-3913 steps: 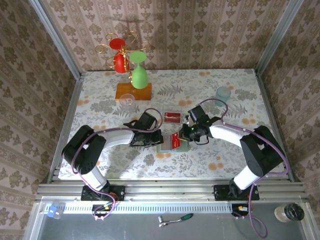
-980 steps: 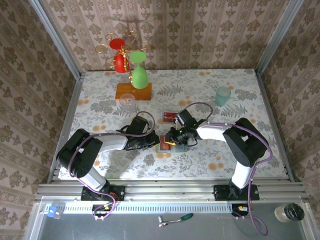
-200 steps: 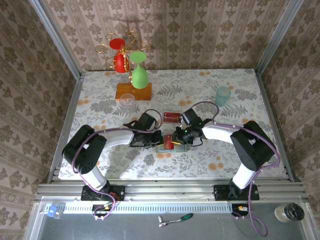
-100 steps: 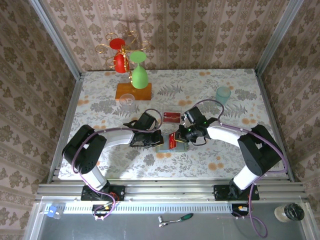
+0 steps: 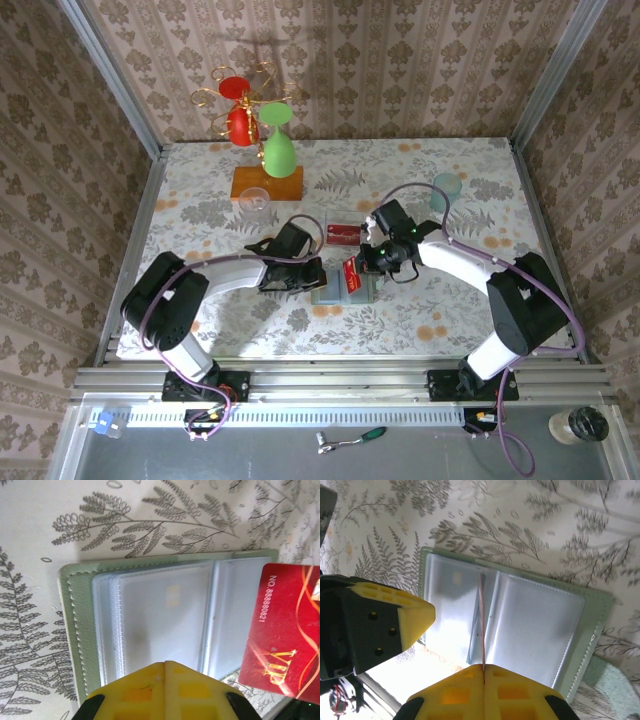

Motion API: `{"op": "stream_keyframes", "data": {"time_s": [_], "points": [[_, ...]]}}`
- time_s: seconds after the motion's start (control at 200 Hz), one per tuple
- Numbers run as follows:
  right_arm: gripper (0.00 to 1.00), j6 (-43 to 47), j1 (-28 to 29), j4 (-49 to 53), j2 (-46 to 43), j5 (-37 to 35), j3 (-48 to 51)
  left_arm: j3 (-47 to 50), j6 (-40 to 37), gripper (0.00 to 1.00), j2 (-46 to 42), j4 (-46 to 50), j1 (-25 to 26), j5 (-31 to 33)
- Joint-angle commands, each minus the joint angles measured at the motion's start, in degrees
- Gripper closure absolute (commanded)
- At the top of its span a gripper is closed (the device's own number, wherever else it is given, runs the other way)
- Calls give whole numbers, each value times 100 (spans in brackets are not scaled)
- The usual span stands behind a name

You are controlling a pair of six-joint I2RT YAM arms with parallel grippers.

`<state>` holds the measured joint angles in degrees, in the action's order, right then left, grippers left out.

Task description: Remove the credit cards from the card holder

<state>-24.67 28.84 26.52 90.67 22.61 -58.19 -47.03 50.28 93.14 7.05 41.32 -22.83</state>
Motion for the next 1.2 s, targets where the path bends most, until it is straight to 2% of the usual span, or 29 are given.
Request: {"op": "stream_keyframes", "data": {"time_s": [0.0, 0.215, 0.46, 0.765, 1.195], "points": [[100, 1507, -10, 988, -36, -524, -458, 29, -103, 98, -263, -5, -87, 103], [100, 3765, 242, 1714, 176, -1715, -1033, 254, -80, 95, -545, -103, -191, 197], [100, 5499, 262, 2329, 716, -2136, -1865, 515, -72, 94, -843, -94, -377, 244], [100, 6530, 262, 3122, 1805, -2280, -3486, 778, -54, 95, -1148, -83, -580, 253], [100, 6992, 262, 3840, 3161, -2142, -5681, 893, -50, 95, -1343, -24, -800, 235]]}}
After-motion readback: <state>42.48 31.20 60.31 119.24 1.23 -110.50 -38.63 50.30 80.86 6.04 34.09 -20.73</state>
